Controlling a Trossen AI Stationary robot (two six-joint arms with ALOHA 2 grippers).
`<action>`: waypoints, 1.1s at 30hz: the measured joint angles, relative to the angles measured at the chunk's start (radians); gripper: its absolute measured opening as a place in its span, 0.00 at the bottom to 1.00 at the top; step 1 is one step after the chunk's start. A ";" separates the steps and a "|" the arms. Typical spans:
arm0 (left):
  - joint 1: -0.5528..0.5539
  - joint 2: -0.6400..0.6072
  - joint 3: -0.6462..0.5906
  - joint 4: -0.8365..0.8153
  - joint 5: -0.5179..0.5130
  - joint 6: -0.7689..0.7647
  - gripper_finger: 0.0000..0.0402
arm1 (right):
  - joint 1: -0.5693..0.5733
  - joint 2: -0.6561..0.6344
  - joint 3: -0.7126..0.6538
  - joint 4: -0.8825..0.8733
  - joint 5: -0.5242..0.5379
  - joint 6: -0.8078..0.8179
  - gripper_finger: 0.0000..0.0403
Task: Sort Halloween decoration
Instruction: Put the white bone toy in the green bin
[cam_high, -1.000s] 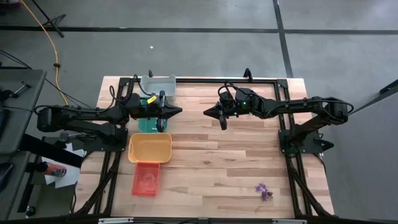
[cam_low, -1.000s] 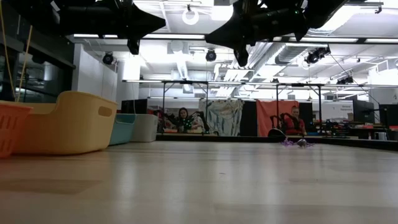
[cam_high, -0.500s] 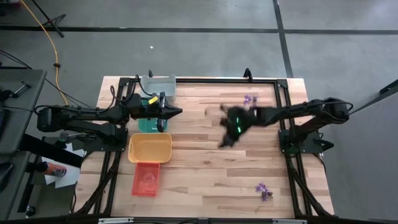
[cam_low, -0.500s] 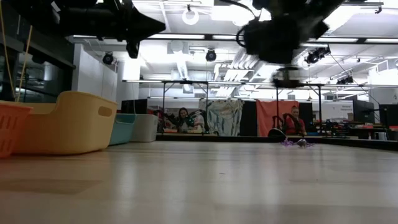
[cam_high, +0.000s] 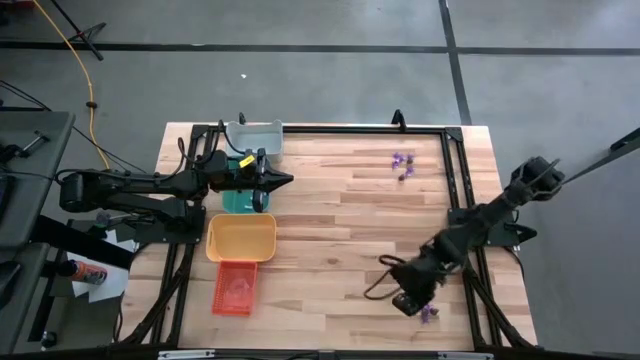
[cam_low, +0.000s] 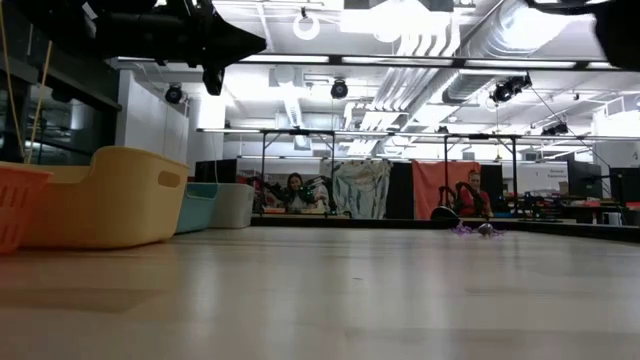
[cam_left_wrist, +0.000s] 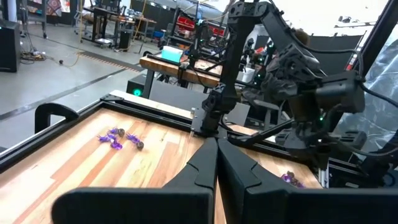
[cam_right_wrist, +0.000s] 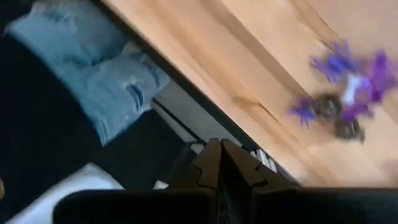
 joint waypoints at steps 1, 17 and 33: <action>0.000 0.000 0.000 0.000 0.000 0.000 0.00 | 0.016 0.000 -0.005 0.004 0.016 0.058 0.02; 0.000 0.000 0.000 0.000 0.000 0.000 0.00 | 0.082 0.001 -0.127 0.074 0.220 0.280 0.11; 0.000 0.000 0.000 -0.021 0.000 -0.001 0.00 | 0.151 0.114 -0.127 0.087 0.202 0.262 0.36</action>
